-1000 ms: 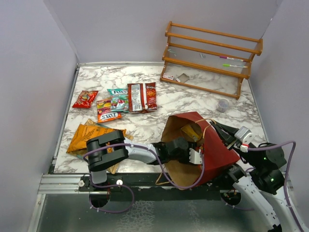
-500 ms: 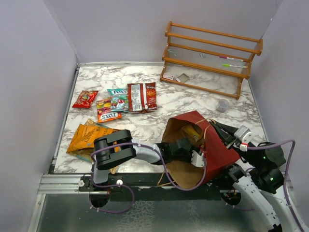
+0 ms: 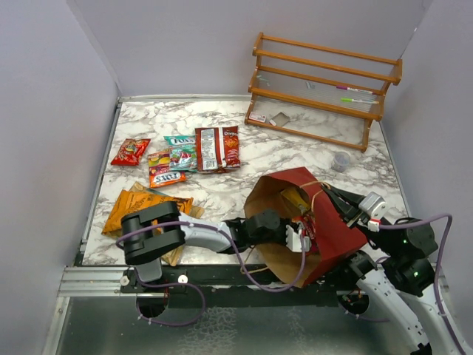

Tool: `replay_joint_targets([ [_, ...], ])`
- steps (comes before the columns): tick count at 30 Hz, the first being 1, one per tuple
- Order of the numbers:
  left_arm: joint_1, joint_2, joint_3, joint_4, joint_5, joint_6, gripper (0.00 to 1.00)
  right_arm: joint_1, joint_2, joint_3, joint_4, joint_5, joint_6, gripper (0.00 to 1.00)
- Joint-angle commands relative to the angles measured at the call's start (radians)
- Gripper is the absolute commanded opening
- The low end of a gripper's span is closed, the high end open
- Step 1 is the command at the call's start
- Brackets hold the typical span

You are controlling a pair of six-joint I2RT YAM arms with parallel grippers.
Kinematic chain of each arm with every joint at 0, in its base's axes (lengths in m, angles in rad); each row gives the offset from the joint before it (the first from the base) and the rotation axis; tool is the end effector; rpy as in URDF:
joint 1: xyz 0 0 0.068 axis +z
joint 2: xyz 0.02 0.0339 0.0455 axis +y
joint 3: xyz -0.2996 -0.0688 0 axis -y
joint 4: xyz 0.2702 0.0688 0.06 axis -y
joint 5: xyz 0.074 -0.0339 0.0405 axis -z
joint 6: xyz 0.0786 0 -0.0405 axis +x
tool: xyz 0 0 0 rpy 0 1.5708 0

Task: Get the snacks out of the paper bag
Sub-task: Take out the snack from the paper bag, then place the snack at the center of the board.

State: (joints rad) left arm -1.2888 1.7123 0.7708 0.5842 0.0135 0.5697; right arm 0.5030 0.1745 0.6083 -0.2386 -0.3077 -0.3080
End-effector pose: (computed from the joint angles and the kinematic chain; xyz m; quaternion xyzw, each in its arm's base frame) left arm 0.1138 -0.3967 0.1736 0.6605 0.4885 -0.2058 0.5318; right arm 0.0682 0.0647 0.3624 -0.3563 0.5298 0.1711 0.7504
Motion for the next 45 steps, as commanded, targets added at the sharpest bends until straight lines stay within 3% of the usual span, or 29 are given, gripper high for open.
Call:
replay_joint_targets([
  [1,-0.002,-0.15,-0.048,0.031,-0.019,-0.119,0.0,0.002,-0.023,-0.005,0.02,0.005,0.013,0.02],
  [10,-0.009,-0.399,-0.1,-0.063,-0.16,-0.246,0.0,0.002,-0.02,-0.025,0.03,0.021,0.012,0.02],
  [17,-0.01,-0.579,-0.025,-0.209,-0.303,-0.329,0.0,0.002,-0.024,-0.039,0.033,0.043,0.012,0.02],
  [24,-0.01,-0.744,0.024,-0.263,-0.318,-0.35,0.0,0.002,-0.015,-0.051,0.039,0.051,0.015,0.02],
  [29,-0.01,-0.829,0.085,-0.349,-0.31,-0.332,0.0,0.002,-0.024,-0.061,0.039,0.06,0.014,0.02],
  [37,-0.01,-0.894,0.19,-0.45,-0.441,-0.256,0.0,0.002,-0.035,-0.074,0.052,0.065,0.016,0.02],
  [45,-0.009,-0.86,0.273,-0.394,-0.711,-0.079,0.0,0.002,-0.033,-0.078,0.054,0.056,0.017,0.02],
])
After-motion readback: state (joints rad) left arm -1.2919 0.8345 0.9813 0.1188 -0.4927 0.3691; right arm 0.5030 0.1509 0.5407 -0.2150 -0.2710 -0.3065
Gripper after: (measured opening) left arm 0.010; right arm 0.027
